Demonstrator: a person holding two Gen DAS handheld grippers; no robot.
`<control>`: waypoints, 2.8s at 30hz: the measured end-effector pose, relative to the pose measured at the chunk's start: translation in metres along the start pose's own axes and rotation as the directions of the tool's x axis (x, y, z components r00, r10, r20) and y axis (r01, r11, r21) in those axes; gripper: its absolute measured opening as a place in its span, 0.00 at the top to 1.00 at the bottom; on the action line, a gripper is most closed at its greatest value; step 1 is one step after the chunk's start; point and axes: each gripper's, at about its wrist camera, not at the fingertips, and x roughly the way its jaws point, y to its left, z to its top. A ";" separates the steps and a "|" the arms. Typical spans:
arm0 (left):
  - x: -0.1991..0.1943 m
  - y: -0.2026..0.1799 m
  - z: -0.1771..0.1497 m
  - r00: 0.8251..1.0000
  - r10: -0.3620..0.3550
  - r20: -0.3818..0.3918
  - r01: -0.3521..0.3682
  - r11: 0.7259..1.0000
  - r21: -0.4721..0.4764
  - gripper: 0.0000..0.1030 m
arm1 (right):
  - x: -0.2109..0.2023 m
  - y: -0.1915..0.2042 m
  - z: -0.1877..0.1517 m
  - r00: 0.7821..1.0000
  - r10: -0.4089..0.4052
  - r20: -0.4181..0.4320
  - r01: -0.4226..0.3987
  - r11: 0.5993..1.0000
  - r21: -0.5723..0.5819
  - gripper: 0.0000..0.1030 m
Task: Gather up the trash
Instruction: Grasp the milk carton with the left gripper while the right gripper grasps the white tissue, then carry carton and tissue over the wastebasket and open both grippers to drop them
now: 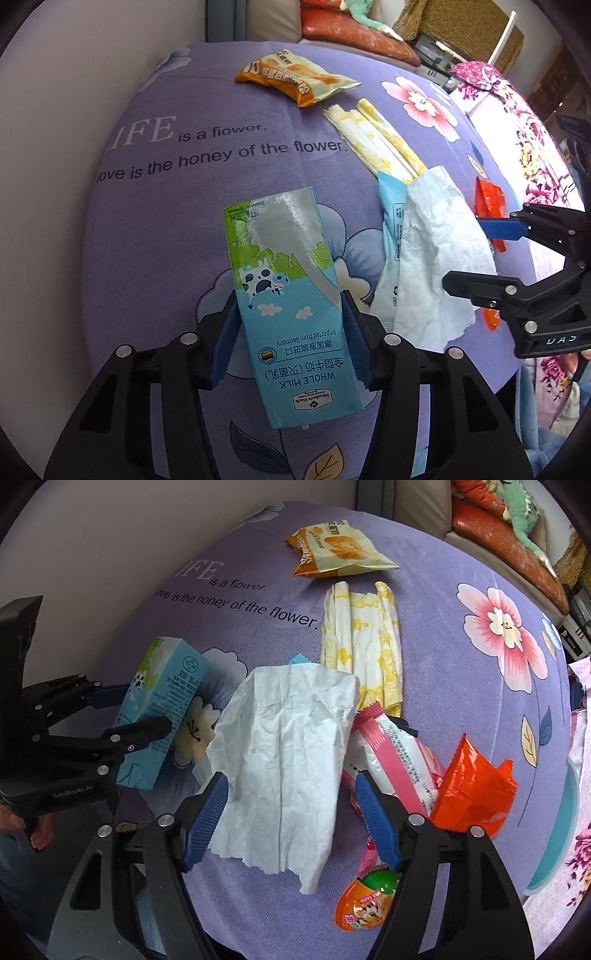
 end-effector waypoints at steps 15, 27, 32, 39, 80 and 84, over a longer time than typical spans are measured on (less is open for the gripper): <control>0.004 -0.011 0.000 0.999 0.042 0.008 -0.042 0.999 -0.005 0.51 | -0.046 -0.017 -0.008 0.997 0.014 0.074 -0.016 1.000 0.017 0.96; -0.045 -0.076 0.044 0.991 -0.027 0.128 0.017 0.997 0.077 0.51 | -0.121 -0.123 -0.038 0.972 -0.086 0.219 0.039 0.977 0.208 0.96; -0.042 -0.151 0.072 0.984 -0.101 0.144 0.072 0.979 0.191 0.51 | -0.144 -0.185 -0.069 0.955 -0.171 0.242 0.088 0.944 0.319 0.96; -0.005 -0.271 0.102 0.980 -0.177 0.092 0.136 0.932 0.337 0.51 | -0.156 -0.266 -0.123 0.935 -0.277 0.222 0.151 0.875 0.460 0.96; 0.109 -0.443 0.148 0.982 -0.190 0.006 0.164 0.862 0.479 0.14 | -0.109 -0.404 -0.180 0.957 -0.274 0.100 0.148 0.751 0.643 0.95; 0.111 -0.436 0.147 0.983 -0.186 0.001 0.163 0.865 0.474 0.14 | -0.105 -0.401 -0.175 0.959 -0.268 0.091 0.150 0.755 0.639 0.91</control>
